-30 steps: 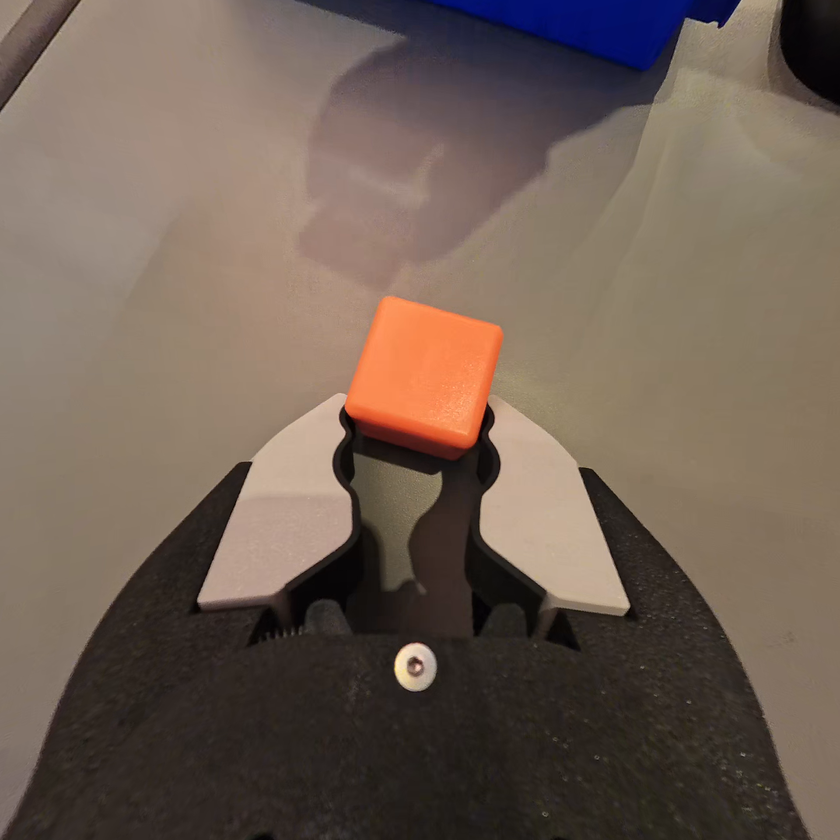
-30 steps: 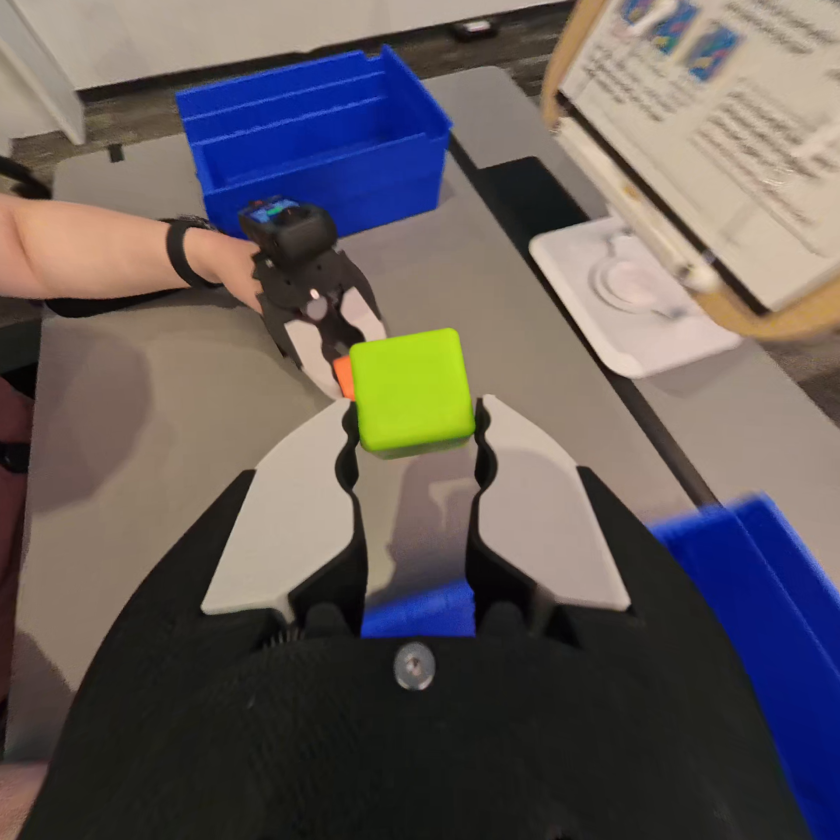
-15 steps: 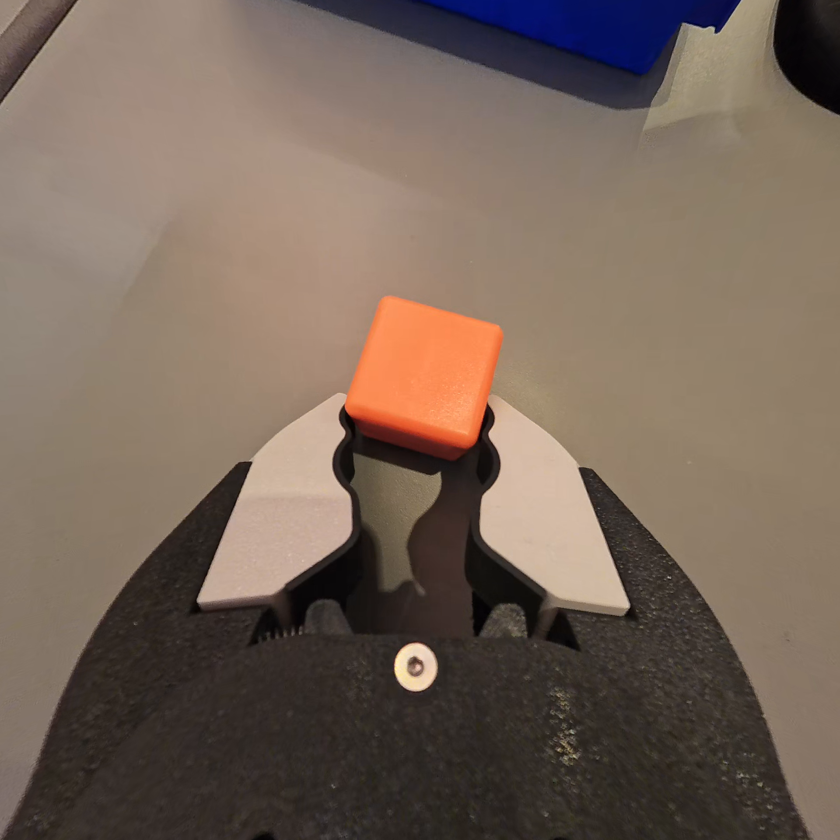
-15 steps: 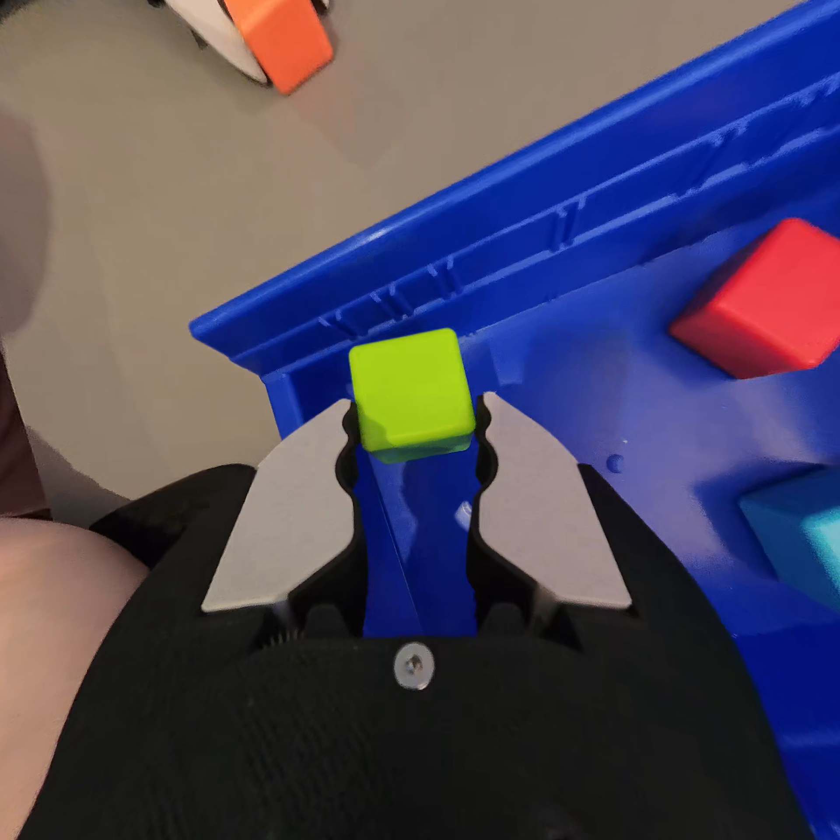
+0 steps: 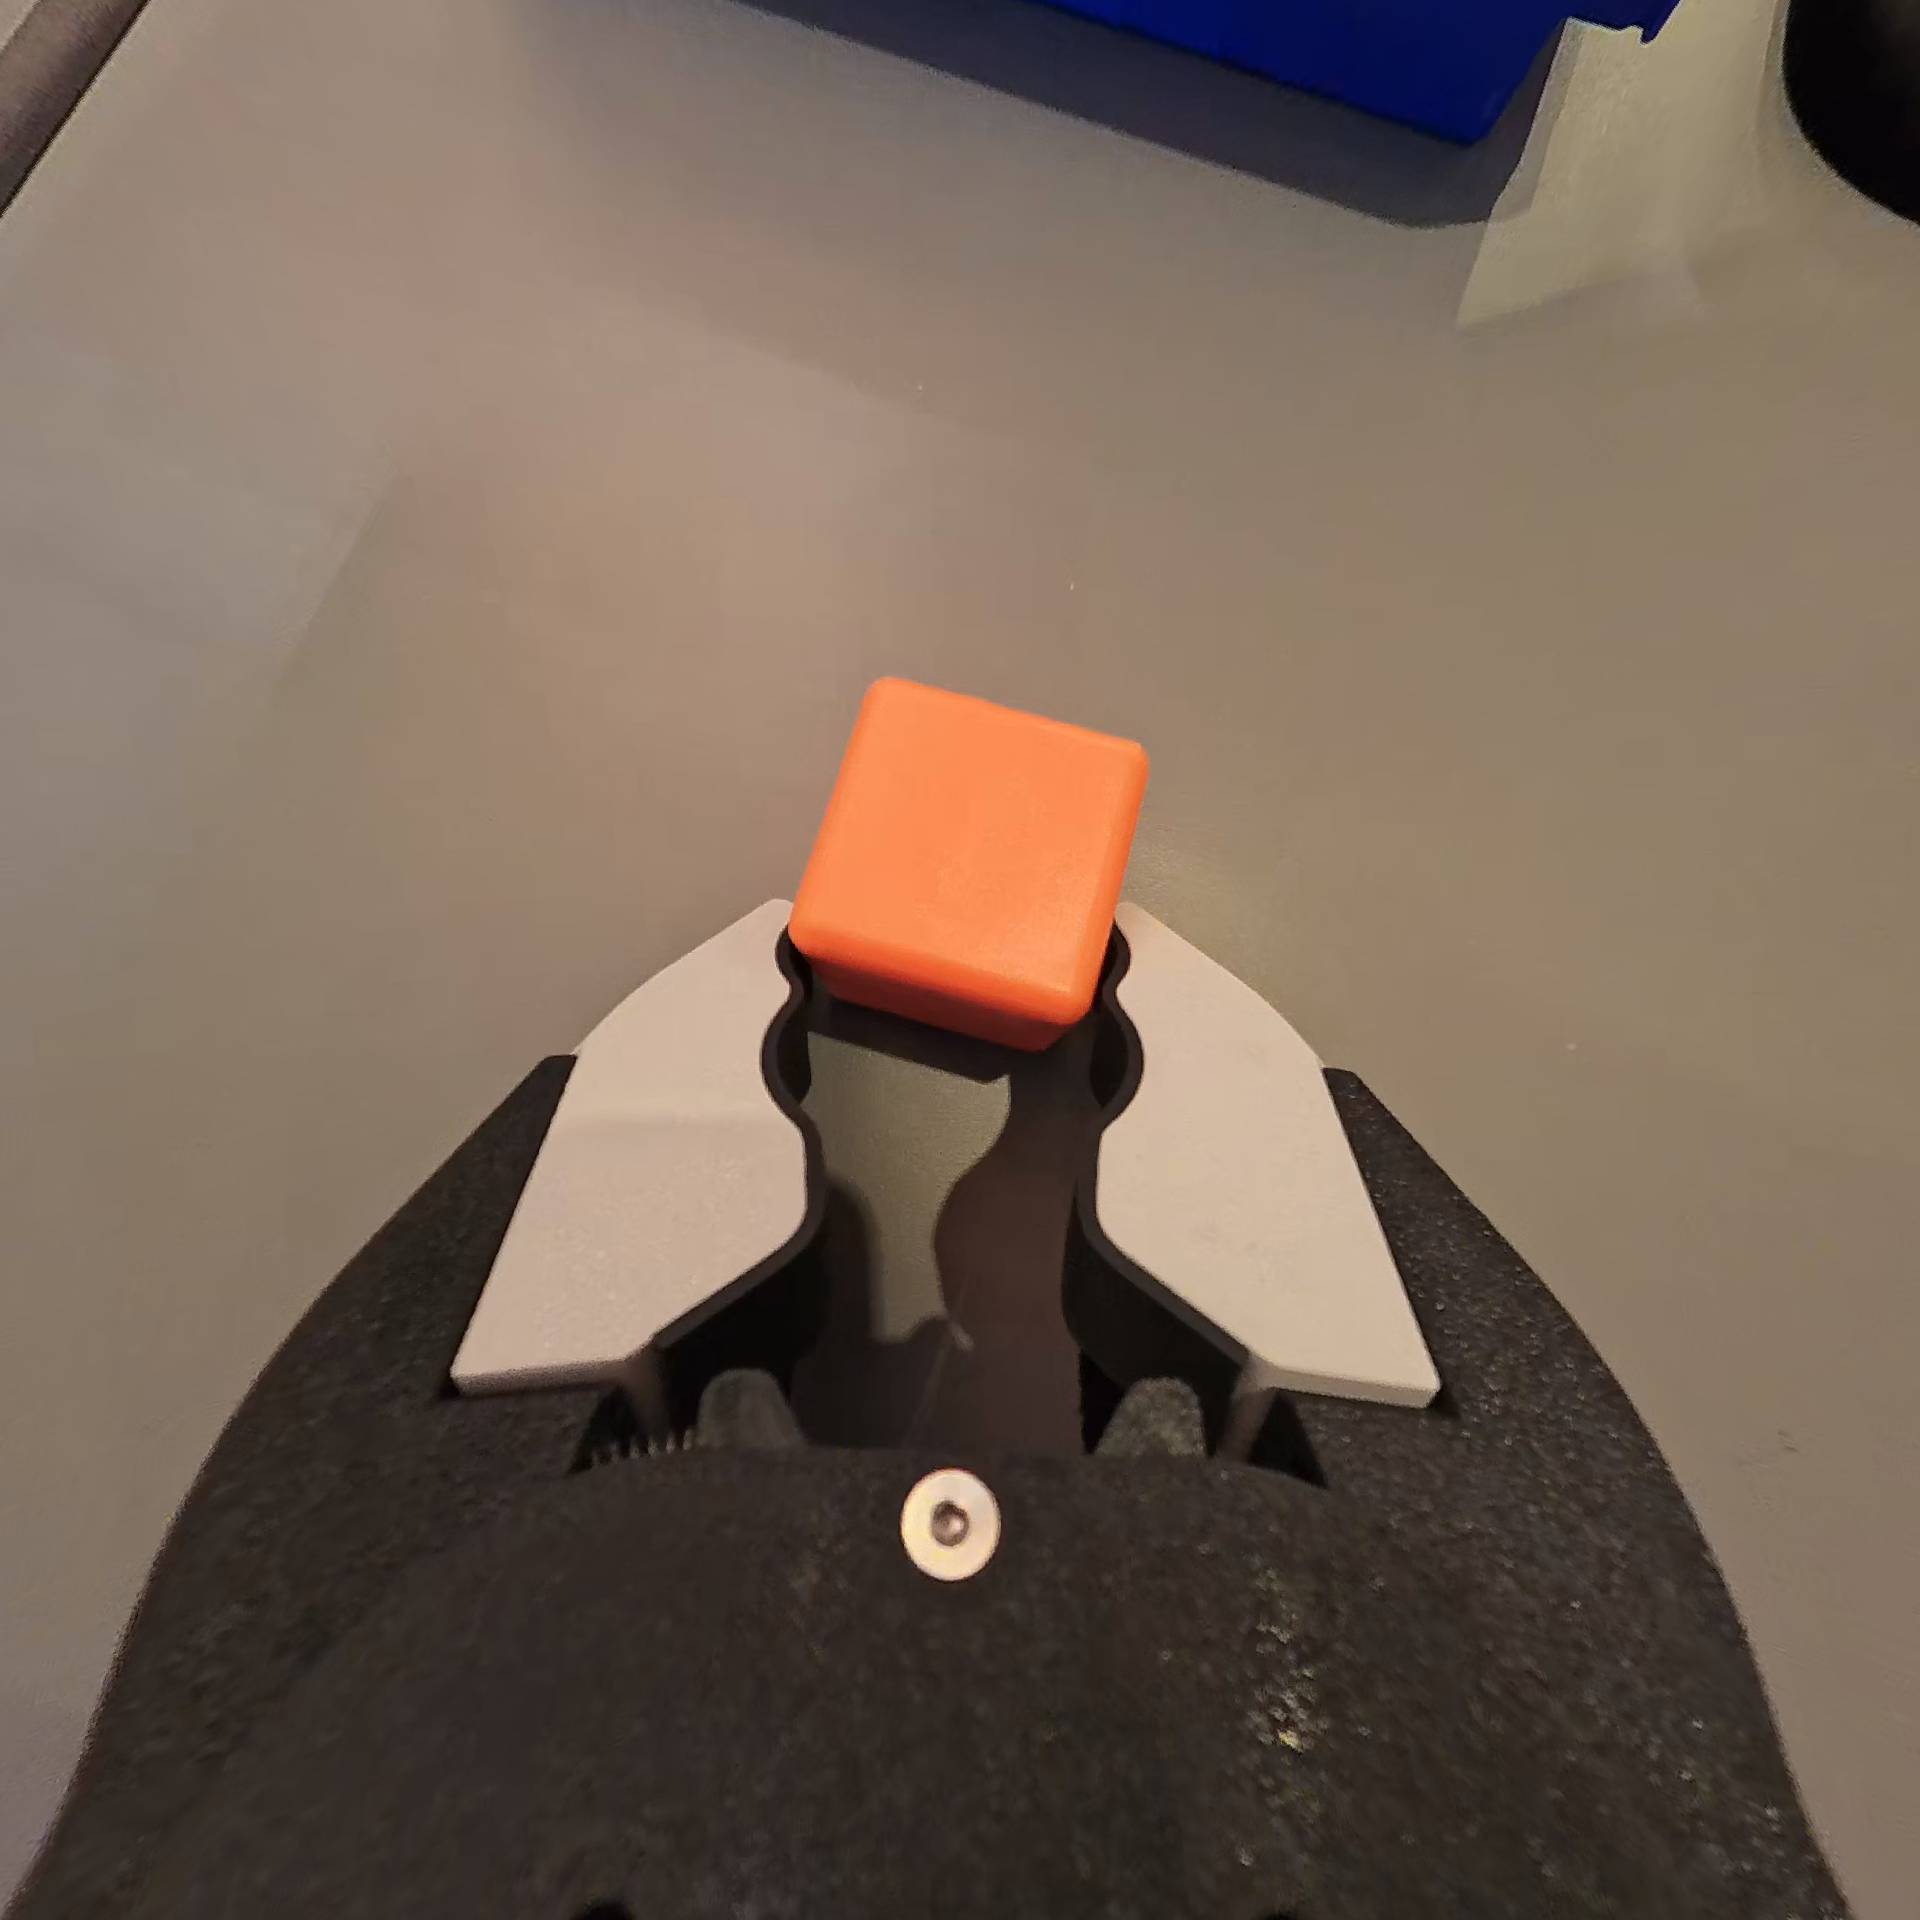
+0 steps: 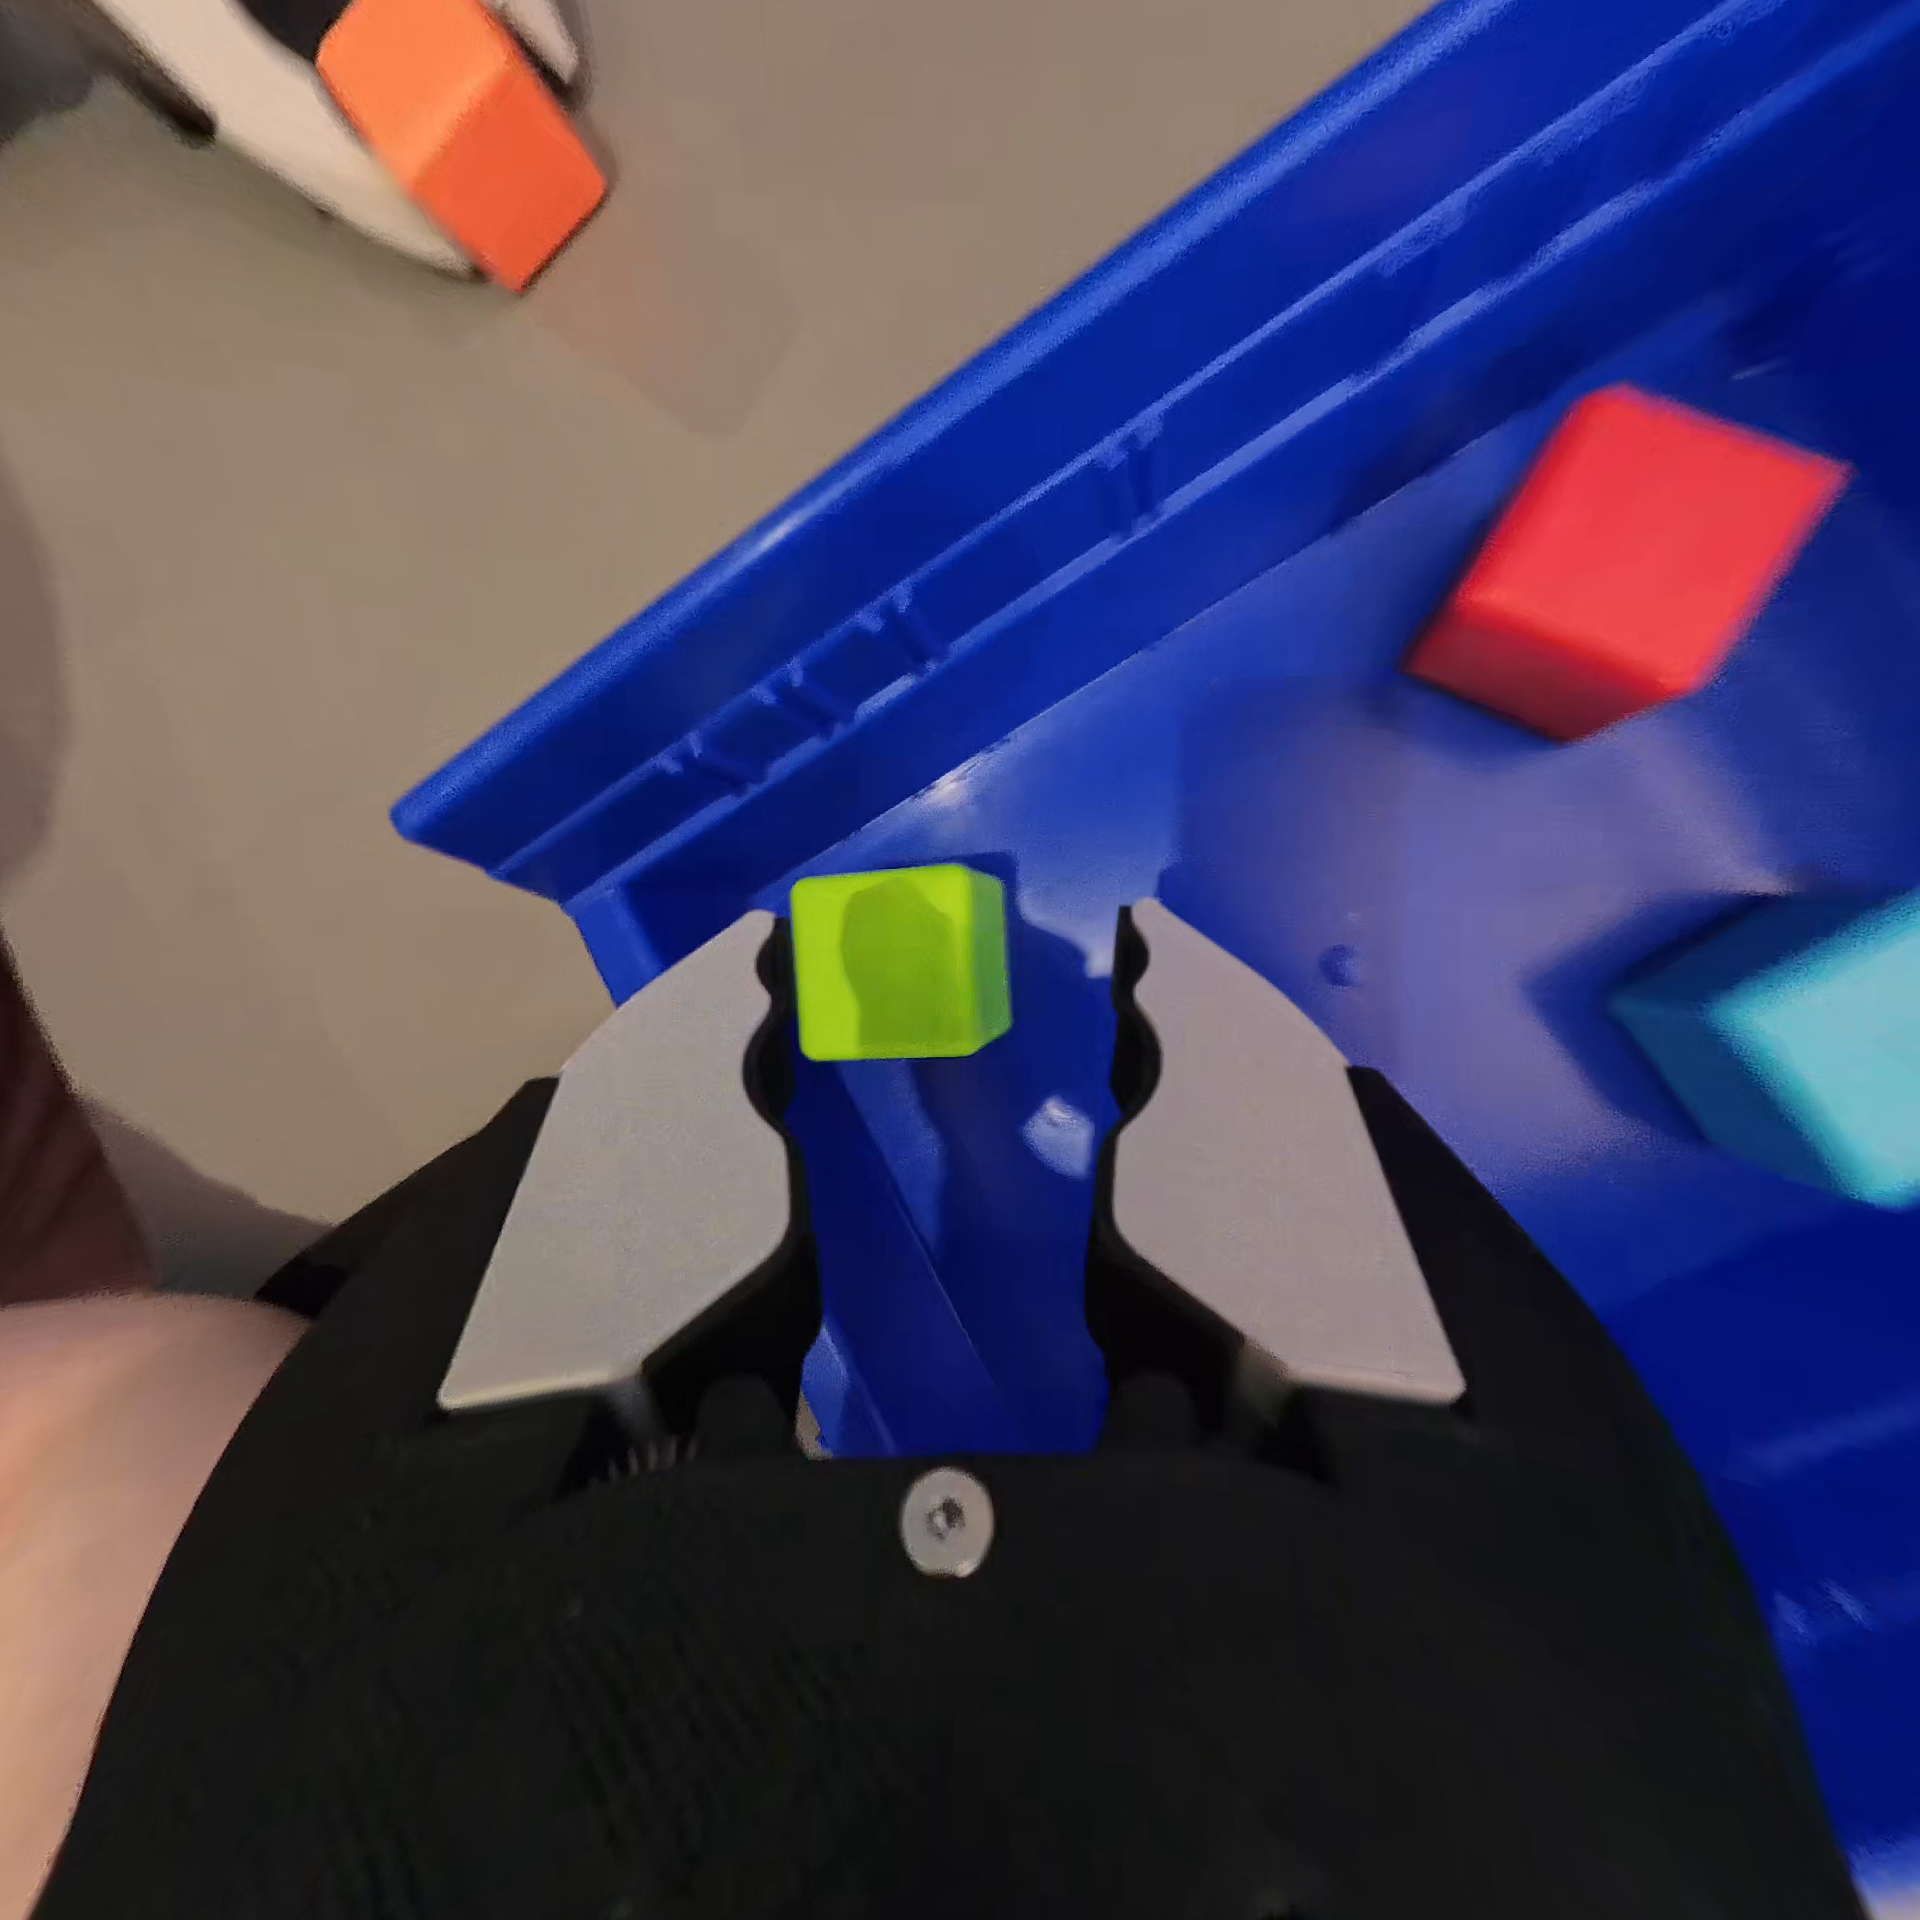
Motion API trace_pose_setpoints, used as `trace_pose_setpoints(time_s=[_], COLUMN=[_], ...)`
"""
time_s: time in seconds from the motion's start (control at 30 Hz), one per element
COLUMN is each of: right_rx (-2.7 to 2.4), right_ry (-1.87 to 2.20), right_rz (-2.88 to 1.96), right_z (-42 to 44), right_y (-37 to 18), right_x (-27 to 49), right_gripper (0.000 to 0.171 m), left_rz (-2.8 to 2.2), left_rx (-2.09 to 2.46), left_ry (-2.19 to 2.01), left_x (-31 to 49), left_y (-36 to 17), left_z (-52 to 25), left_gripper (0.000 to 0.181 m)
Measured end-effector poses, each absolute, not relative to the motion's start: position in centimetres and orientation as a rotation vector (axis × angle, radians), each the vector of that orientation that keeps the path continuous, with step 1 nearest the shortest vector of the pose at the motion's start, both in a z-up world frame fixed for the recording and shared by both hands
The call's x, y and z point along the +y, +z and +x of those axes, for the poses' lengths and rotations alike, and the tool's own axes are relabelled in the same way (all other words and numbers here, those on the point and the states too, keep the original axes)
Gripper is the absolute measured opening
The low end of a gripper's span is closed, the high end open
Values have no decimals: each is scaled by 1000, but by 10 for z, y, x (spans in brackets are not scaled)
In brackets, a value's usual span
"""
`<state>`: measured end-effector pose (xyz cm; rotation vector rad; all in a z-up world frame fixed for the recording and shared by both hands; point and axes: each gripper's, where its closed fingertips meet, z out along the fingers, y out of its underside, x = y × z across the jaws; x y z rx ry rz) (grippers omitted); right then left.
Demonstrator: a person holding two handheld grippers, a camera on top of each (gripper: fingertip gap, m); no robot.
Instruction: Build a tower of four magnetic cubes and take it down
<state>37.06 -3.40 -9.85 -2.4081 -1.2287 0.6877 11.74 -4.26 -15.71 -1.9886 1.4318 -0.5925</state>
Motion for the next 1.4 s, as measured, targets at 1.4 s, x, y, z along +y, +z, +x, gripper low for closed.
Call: trace_pose_setpoints(time_s=[1.4], right_rx=[-530], right_ry=[-16], right_rz=[-2806], right_z=[427], right_y=[-55], right_x=[-20], right_gripper=[48], left_rz=[-1586], left_rx=[1262], left_ry=[-411], left_x=[-58], left_y=[-11], left_z=[131], left_gripper=[61])
